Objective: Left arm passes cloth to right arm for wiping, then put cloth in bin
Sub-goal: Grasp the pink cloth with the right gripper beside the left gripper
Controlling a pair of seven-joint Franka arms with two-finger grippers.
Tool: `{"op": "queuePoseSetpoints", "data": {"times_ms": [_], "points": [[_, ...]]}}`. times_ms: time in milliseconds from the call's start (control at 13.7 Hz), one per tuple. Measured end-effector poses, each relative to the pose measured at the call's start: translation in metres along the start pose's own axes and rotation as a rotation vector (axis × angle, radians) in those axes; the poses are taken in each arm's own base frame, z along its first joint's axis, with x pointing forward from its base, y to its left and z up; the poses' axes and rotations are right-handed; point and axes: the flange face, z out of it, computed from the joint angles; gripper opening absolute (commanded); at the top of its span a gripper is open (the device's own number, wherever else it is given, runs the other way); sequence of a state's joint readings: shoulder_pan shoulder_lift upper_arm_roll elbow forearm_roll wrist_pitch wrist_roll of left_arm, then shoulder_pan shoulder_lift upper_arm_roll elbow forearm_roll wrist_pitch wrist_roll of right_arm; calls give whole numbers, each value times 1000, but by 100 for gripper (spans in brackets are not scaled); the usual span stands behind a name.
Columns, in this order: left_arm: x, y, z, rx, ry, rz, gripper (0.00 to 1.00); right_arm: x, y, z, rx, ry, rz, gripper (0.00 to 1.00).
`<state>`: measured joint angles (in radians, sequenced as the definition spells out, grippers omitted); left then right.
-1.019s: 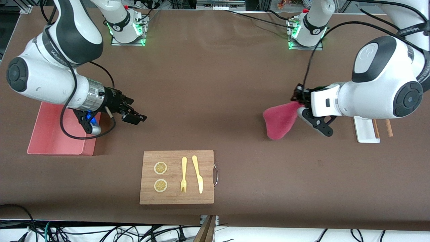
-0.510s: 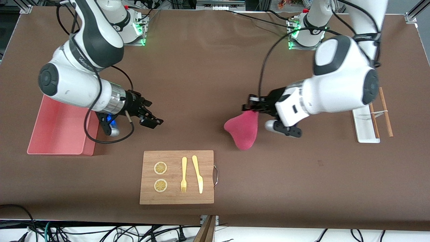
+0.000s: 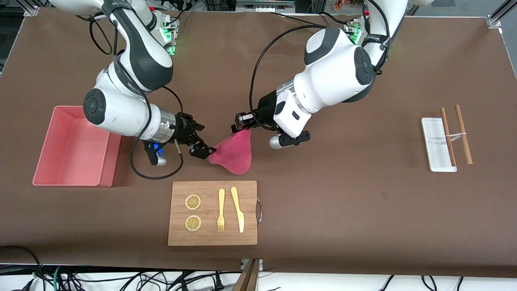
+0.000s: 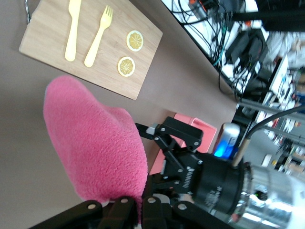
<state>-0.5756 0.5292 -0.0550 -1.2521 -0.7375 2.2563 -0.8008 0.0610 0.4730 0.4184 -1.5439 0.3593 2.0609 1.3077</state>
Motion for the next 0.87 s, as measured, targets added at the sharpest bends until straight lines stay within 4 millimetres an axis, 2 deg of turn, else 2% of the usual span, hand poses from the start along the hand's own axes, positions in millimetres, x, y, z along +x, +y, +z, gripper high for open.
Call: {"op": "queuePoseSetpoints", "data": {"times_ms": [218, 437, 874], "points": [[2, 7, -5, -64, 51, -130, 3, 9, 0, 16, -12, -22, 26, 100], [-3, 9, 0, -68, 51, -152, 3, 17, -2, 30, 0, -32, 61, 100], [-16, 9, 13, -58, 33, -225, 4, 24, -11, 38, 81, -83, 147, 100]]}}
